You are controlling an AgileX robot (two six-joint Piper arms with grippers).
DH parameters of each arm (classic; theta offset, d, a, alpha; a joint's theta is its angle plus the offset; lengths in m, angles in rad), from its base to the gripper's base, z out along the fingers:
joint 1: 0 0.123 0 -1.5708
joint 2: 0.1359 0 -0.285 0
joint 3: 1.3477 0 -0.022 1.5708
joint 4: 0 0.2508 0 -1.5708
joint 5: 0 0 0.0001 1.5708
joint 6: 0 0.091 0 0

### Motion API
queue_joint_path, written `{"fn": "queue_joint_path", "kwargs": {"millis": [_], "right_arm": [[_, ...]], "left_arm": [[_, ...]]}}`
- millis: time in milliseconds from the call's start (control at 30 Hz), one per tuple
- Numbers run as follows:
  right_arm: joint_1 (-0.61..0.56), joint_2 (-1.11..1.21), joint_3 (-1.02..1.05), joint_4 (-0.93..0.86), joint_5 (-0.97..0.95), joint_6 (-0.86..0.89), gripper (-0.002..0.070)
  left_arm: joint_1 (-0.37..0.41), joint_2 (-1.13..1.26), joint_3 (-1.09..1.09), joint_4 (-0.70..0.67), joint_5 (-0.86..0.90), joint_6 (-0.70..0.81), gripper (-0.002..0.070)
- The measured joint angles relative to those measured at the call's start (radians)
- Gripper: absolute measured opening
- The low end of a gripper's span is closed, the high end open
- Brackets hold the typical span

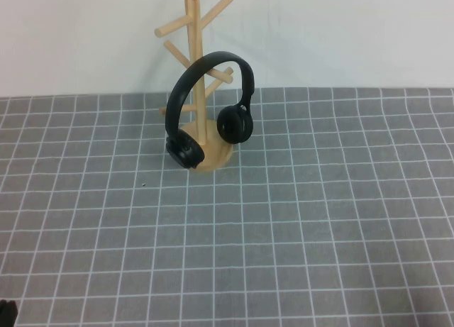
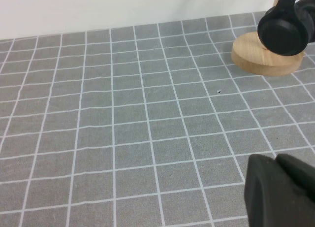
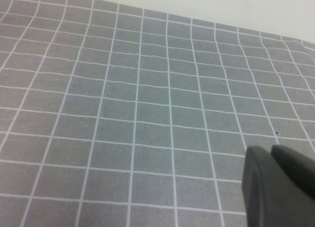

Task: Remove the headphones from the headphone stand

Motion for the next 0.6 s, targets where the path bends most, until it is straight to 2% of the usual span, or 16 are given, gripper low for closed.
{"fn": "queue_joint_path", "kwargs": {"millis": [600], "right_arm": [[0.0,0.0,0.0,0.0,0.0,0.0,-0.0009]], "left_arm": [[0.0,0.0,0.0,0.042,-0.003,0.0,-0.0004]]}}
